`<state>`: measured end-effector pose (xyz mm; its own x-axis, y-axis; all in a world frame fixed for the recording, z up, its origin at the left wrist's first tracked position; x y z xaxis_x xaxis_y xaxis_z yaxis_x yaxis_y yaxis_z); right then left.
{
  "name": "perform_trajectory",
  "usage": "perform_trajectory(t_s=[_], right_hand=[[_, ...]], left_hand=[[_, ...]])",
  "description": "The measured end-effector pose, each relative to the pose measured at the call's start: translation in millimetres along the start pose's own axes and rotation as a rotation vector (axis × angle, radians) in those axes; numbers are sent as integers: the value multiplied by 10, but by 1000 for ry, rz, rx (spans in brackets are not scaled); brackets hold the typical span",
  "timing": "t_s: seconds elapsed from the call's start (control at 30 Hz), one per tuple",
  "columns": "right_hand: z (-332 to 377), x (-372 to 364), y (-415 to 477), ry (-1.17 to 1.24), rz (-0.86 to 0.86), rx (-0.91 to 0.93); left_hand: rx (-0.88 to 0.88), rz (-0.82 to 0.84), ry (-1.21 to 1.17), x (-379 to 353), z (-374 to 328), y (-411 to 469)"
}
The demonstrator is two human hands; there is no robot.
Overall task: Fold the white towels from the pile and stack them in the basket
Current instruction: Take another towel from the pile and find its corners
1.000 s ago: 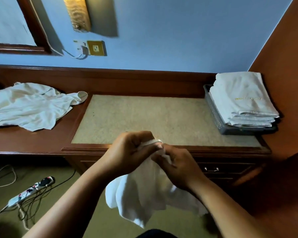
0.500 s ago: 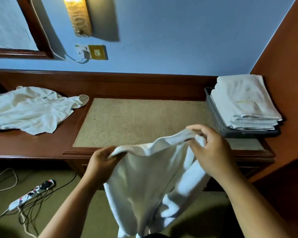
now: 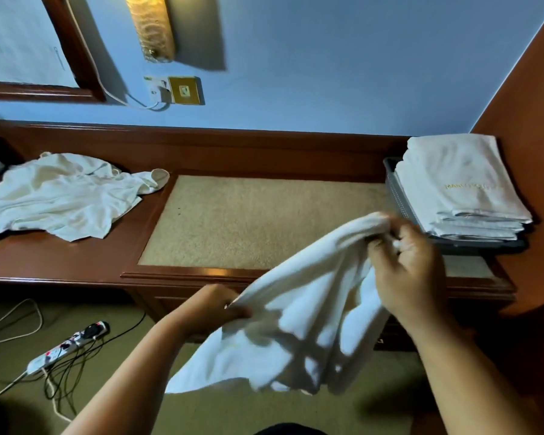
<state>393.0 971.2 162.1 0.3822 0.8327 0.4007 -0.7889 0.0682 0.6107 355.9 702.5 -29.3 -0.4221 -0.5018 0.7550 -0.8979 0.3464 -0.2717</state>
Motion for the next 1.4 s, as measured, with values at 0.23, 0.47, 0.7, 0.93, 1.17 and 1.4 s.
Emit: perform_trajectory(t_s=[0.23, 0.47, 0.7, 0.93, 1.17, 1.4], right_hand=[[-387, -135, 88, -215, 259, -276], [-340, -1034, -210, -60, 642, -273], [-722, -563, -10, 136, 358, -434], [-1196, -292, -86, 331, -30, -750], [-487, -657, -160, 732, 32, -722], [-289, -664, -57, 812, 148, -705]], left_hand=[[-92, -579, -329, 791, -100, -44], [-545, -345, -105, 1072, -1641, -157], [-382, -235, -530, 932, -952, 193], [15, -371, -1248, 665, -695, 258], [-61, -503, -1090, 627, -1154, 50], [-118, -614, -1079, 786, -1248, -187]])
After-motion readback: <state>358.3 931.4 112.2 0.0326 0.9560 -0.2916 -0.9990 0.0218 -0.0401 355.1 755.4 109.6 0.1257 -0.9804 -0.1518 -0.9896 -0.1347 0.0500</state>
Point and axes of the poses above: each hand's wrist, its own y-axis towards the middle knuckle, its own x-axis out of the back of the hand, z = x × y, the point moved 10 cm from there along y, towards the middle knuckle, and after that the axes turned 2 degrees about y, right-handed, at the moved point
